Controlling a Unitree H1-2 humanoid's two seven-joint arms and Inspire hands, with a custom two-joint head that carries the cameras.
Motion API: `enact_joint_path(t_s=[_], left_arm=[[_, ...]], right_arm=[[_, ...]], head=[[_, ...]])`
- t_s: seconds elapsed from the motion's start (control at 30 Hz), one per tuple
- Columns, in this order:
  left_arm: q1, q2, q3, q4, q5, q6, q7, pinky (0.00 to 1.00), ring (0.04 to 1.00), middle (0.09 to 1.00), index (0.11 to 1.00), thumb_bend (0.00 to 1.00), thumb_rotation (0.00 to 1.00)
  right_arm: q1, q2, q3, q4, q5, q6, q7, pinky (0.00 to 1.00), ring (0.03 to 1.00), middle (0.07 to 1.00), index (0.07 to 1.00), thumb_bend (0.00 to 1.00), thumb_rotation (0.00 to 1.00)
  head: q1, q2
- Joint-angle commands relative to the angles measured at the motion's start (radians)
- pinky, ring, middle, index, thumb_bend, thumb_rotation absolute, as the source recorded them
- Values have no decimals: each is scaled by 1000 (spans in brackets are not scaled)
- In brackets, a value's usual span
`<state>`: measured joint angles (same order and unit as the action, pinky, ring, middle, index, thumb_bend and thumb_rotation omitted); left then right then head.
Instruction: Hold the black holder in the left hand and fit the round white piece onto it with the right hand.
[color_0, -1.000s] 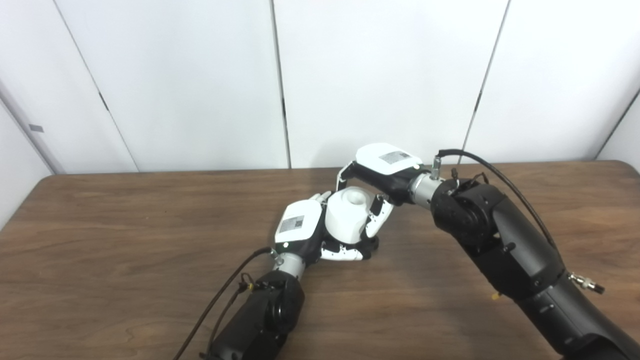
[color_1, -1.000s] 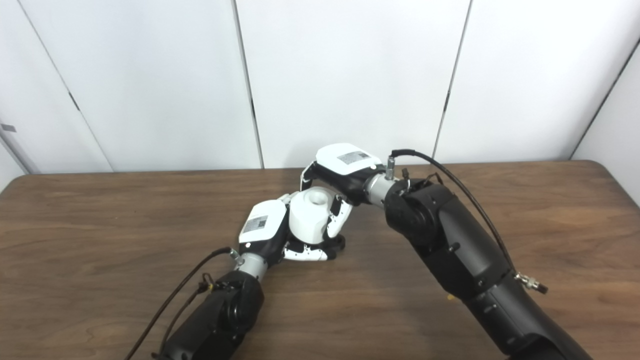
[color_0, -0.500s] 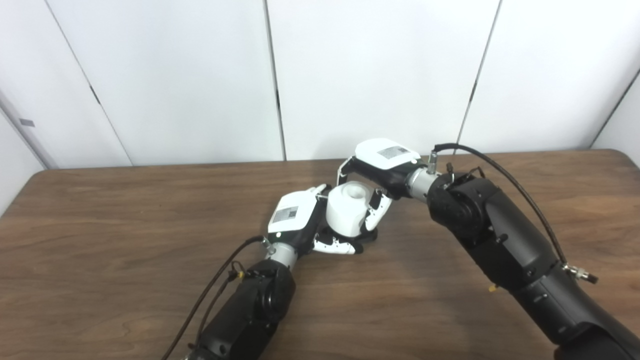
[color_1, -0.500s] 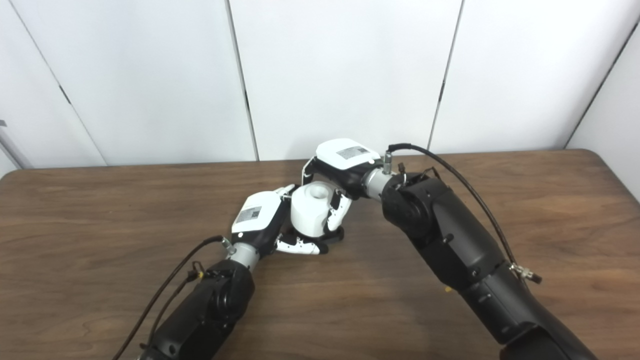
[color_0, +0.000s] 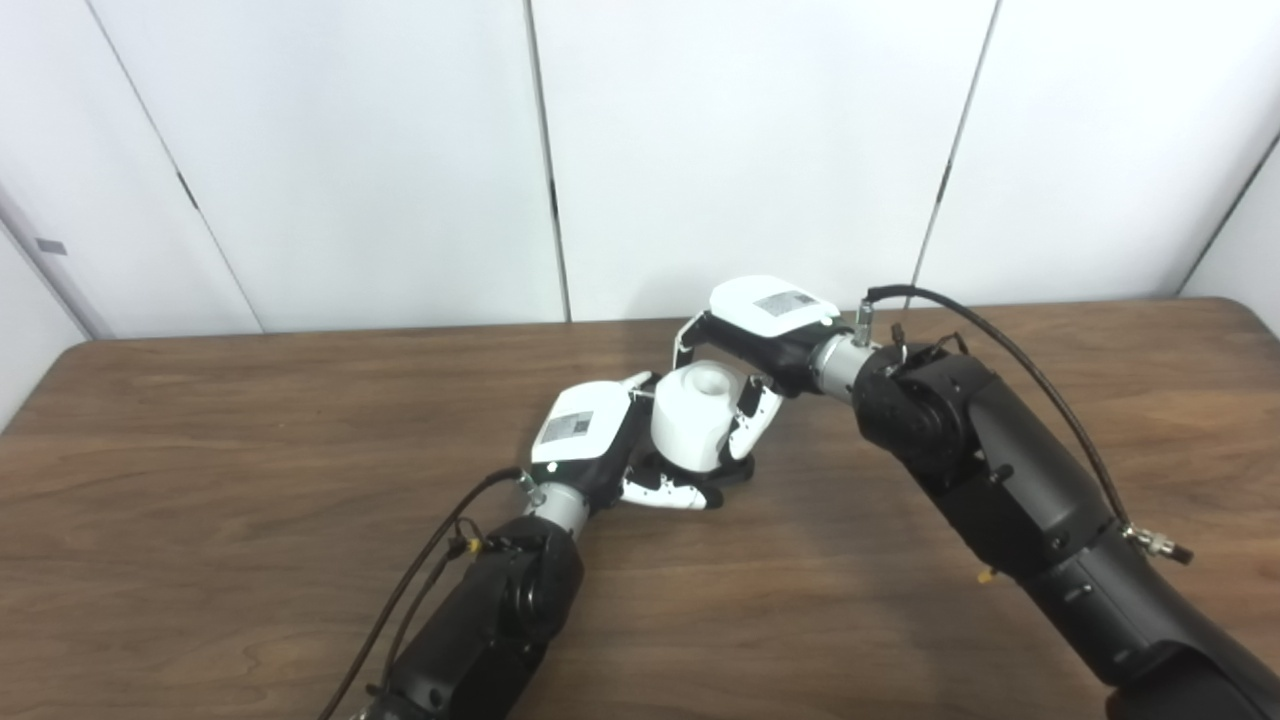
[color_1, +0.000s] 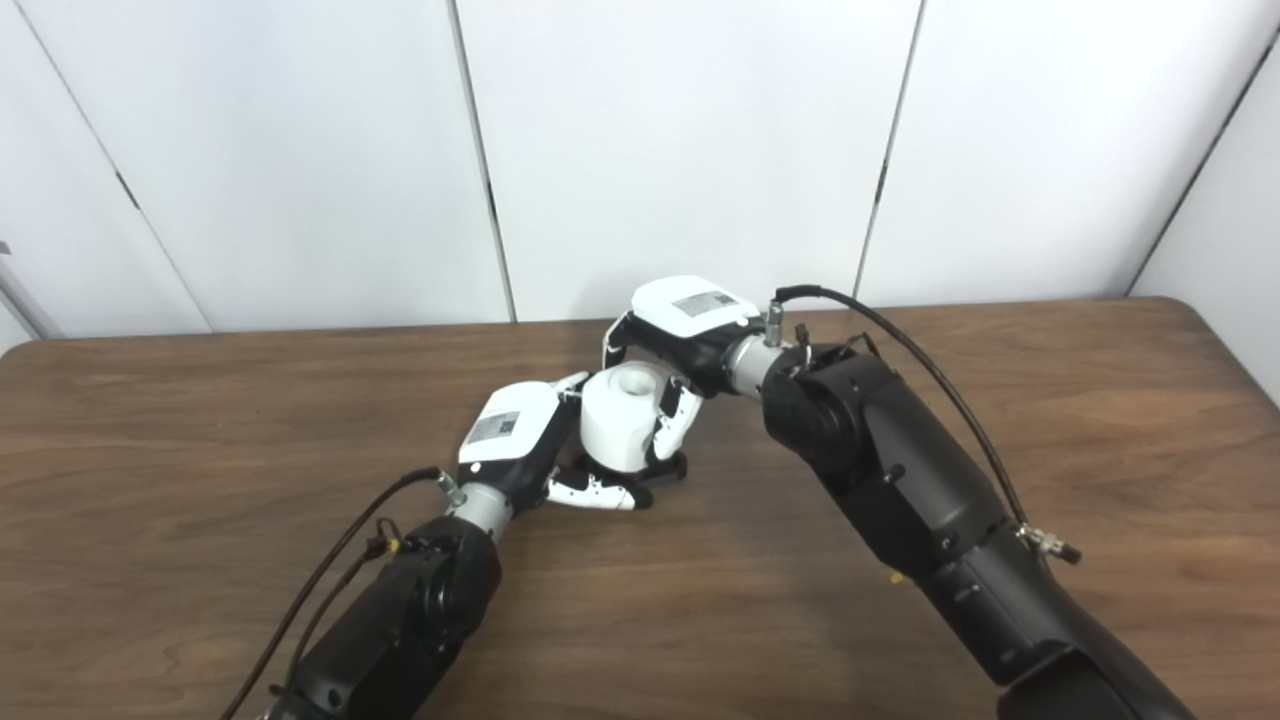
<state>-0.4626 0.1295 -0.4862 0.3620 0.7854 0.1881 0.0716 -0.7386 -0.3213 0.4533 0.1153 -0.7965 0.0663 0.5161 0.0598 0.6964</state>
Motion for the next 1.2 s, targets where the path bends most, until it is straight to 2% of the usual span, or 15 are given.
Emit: enact_joint_path(t_s=[0.0, 0.03, 0.07, 0.17, 1.17], left_arm=[[96, 41, -12, 82, -21, 84, -128, 805, 870, 890, 496, 1000, 281], [95, 41, -14, 84, -19, 83, -127, 804, 870, 889, 490, 768, 183], [94, 41, -16, 84, -16, 84, -128, 801, 869, 888, 487, 623, 122], [90, 45, -26, 86, -7, 82, -133, 792, 867, 877, 484, 533, 84], [87, 46, -36, 97, -16, 66, -132, 777, 879, 854, 481, 523, 78]], right_arm=[[-56, -3, -9, -22, 6, -29, -21, 738, 808, 752, 482, 523, 132], [-57, -4, -9, -23, 5, -29, -20, 738, 807, 753, 482, 523, 132], [-58, -5, -10, -25, 5, -27, -17, 736, 806, 753, 482, 524, 132], [-60, -10, -11, -25, 10, -35, -18, 721, 800, 748, 482, 524, 132], [-64, -42, 15, -31, 55, -126, 45, 727, 774, 741, 483, 522, 136]], head=[[0, 4], [0, 6], [0, 6], [-3, 7], [-8, 22]])
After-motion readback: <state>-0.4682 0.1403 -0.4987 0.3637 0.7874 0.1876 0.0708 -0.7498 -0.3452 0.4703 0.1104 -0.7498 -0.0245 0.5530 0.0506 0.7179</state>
